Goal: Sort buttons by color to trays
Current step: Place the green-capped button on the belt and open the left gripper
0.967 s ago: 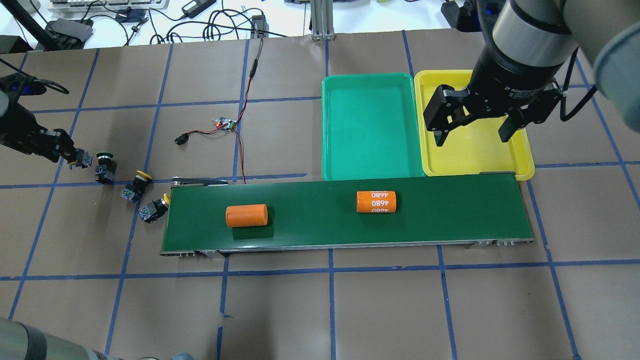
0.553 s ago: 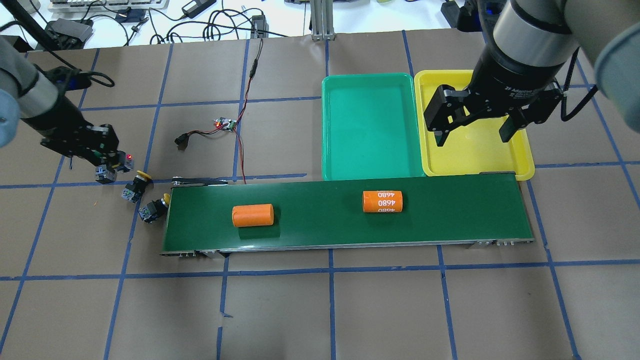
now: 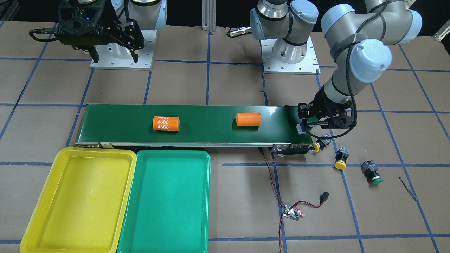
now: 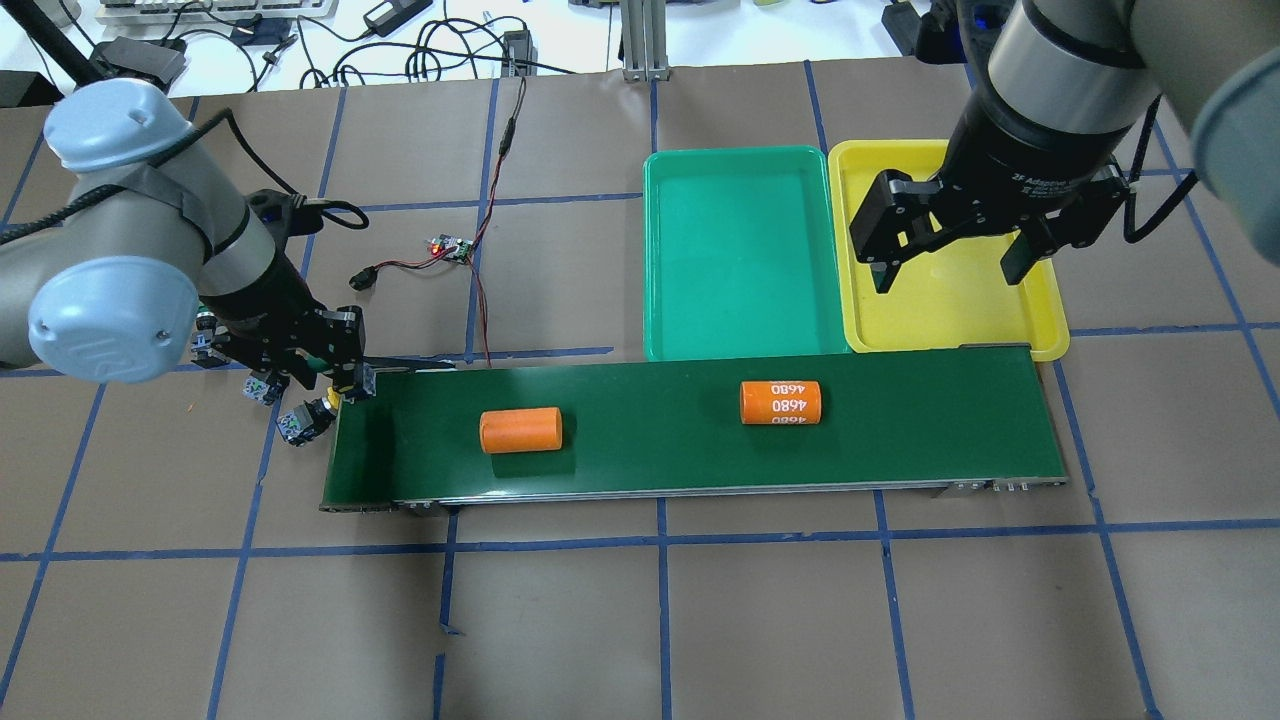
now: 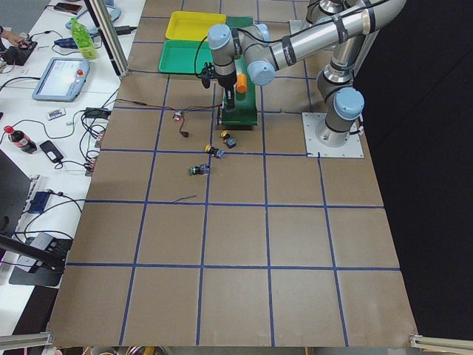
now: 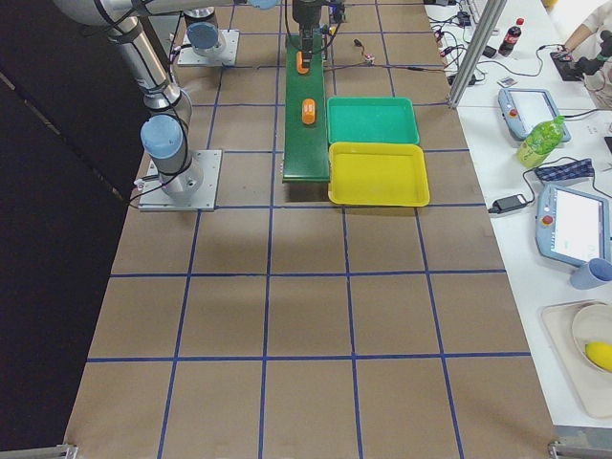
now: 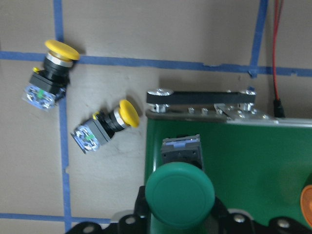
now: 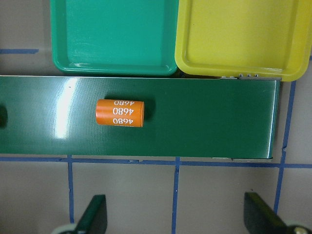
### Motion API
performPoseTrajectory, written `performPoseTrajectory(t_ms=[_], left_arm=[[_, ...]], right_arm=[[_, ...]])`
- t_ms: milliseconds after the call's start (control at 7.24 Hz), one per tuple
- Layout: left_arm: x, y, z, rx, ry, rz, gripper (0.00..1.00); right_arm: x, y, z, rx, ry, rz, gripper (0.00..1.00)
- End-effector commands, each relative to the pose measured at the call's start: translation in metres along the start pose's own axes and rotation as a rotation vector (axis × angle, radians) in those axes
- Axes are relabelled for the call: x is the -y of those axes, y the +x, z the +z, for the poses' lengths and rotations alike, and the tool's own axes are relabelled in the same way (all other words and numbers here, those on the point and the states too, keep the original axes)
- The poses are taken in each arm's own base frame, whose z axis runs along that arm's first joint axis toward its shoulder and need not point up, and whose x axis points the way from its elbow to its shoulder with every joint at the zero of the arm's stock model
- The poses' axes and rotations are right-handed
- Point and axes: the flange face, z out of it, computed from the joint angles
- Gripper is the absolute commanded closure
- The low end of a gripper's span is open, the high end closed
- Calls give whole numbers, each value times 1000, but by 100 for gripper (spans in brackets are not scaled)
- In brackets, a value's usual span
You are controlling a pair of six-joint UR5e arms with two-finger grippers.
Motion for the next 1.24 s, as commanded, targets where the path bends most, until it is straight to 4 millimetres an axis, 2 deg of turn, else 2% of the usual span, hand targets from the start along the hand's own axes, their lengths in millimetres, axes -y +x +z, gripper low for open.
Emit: performPoseTrajectory(t_ms=[0,138,415,553,691,829,967,1105], left_arm=[[-15,6,11,1,-10,5,47],[-14,6,12,1,-10,7,0],[-14,6,6,1,5,5,0],[-7,5,-14,5,44,5,0],[8,-1,-58,14,102,-2,0],[24,-23,-91,29,127,-11,0],[39,-73,-90,96,112,-5,0],[57,-141,-76,99,140,25,0]], right_arm=[[0,0,0,0,0,1,0],[0,0,-1,0,2,1,0],[0,0,0,0,0,1,0],[0,0,0,0,0,1,0],[0,0,0,0,0,1,0],[0,1,0,0,0,2,0],[0,2,0,-2,-1,2,0],[0,2,0,-2,-1,4,0]])
